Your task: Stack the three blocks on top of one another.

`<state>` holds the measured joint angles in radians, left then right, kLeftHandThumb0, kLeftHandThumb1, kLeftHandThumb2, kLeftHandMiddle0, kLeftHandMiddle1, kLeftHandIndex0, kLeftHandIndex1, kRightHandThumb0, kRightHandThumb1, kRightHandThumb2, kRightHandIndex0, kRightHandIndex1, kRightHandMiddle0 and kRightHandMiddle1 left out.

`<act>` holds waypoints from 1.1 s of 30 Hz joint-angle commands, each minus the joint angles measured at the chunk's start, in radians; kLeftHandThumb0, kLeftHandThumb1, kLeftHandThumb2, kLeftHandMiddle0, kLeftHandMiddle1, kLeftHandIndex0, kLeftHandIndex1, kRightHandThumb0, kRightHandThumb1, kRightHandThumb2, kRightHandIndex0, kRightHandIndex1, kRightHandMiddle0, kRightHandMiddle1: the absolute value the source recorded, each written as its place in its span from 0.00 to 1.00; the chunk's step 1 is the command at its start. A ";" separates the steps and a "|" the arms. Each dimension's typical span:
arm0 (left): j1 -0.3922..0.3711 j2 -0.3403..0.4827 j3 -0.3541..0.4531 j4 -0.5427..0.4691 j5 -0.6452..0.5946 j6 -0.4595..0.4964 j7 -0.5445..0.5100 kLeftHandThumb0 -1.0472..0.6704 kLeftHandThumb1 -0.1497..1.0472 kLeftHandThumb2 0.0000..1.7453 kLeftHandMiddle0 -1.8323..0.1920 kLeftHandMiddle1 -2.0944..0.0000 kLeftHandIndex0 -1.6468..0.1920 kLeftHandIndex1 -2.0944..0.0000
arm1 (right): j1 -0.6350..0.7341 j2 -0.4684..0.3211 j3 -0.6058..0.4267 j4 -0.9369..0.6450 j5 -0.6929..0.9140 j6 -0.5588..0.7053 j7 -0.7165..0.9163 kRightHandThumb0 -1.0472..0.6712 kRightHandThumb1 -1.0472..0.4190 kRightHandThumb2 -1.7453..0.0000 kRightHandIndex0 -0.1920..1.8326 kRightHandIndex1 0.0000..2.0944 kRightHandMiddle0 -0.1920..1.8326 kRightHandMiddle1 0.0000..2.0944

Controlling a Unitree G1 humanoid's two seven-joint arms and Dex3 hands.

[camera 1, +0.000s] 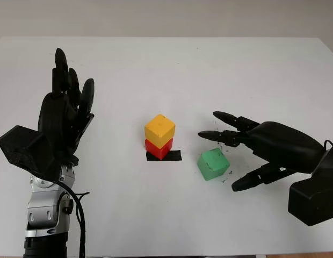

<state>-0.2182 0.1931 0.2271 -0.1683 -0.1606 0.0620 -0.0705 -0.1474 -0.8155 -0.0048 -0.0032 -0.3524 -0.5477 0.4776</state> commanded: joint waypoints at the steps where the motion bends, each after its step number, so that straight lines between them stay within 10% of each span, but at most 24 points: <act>1: 0.018 0.003 0.003 -0.022 0.004 0.003 0.004 0.15 1.00 0.22 1.00 0.98 1.00 0.99 | 0.003 0.023 0.004 0.023 -0.008 -0.026 -0.039 0.26 0.11 0.97 0.10 0.03 0.28 0.05; 24: 0.032 0.006 -0.002 -0.052 0.030 0.029 0.019 0.20 1.00 0.24 1.00 0.98 1.00 0.98 | -0.045 0.060 0.053 0.076 -0.009 -0.001 -0.080 0.32 0.08 0.97 0.13 0.03 0.31 0.11; 33: 0.026 -0.005 -0.002 -0.048 0.028 0.021 0.024 0.19 1.00 0.23 1.00 0.98 1.00 0.99 | -0.051 0.051 0.062 0.080 -0.009 0.006 -0.046 0.33 0.08 0.97 0.14 0.03 0.18 0.39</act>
<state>-0.2007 0.1895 0.2242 -0.2025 -0.1352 0.0898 -0.0509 -0.1902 -0.7563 0.0540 0.0856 -0.3604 -0.5462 0.4298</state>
